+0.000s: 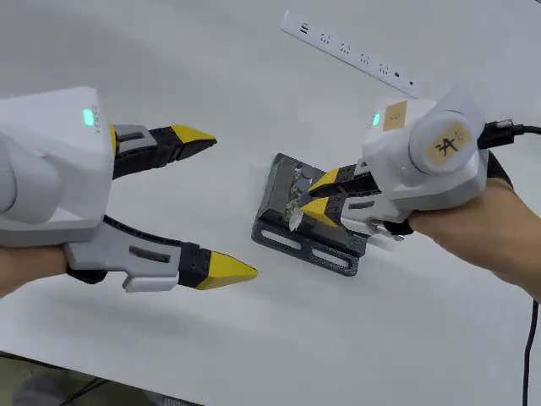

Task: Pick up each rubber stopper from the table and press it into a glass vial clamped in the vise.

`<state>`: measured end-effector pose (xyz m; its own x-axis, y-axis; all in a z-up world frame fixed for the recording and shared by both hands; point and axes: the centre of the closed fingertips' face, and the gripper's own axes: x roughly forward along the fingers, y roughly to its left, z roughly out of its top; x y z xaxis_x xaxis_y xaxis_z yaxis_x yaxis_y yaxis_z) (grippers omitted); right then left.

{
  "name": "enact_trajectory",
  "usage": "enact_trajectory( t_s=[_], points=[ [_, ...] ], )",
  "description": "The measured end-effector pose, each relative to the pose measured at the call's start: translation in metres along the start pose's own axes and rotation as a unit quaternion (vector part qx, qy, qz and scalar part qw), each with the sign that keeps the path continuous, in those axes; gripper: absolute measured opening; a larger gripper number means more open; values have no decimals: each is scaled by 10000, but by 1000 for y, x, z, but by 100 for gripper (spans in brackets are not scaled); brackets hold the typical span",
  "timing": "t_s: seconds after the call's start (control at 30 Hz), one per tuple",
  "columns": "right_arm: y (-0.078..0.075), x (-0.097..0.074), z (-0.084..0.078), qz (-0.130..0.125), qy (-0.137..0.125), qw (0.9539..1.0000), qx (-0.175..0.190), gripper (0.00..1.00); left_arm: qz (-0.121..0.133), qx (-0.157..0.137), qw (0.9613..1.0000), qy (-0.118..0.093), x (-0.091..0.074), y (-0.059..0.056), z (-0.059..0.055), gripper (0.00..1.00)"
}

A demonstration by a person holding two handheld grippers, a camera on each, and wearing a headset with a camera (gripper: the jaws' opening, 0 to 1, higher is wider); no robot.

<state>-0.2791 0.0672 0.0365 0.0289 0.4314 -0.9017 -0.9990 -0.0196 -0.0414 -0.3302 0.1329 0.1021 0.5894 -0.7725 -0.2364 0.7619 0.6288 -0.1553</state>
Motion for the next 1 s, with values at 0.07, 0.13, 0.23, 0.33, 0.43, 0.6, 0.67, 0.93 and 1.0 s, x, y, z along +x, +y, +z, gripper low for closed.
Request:
enact_trajectory(
  t_s=[0.07, 0.13, 0.23, 0.33, 0.43, 0.6, 0.67, 0.93, 1.0],
  points=[
    [-1, 2, -2, -11, 37, 10000, -23, 5, 6, -2, 10000, -5, 0, 0, 0, 84],
    [0, 2, -3, 3, 47, 10000, -23, 5, 5, -9, 10000, -6, 0, 1, -1, 84],
    [0, 2, -2, 10, 44, 10000, -29, 5, 3, -22, 10000, -25, 0, 1, 0, 84],
    [0, 4, -4, 12, 77, 10000, -49, 5, 8, -32, 10000, -34, 1, 1, -1, 84],
    [0, 5, -5, 14, 118, 9999, -66, 5, -12, -48, 10000, -39, 1, 0, -1, 84],
    [0, 6, -6, 24, 127, 9999, -89, 5, -16, -54, 10000, -51, 1, -1, -1, 84],
    [1, 7, -6, 14, 153, 9998, -143, 5, -26, -44, 10000, -55, 2, -1, -1, 84],
    [2, 8, -6, -68, 241, 9991, -328, 5, -36, -55, 10000, -61, 2, -2, -1, 83],
    [2, 8, -5, -75, 275, 9988, -393, 5, -32, -46, 10000, -56, 2, -1, -1, 83]
  ],
)
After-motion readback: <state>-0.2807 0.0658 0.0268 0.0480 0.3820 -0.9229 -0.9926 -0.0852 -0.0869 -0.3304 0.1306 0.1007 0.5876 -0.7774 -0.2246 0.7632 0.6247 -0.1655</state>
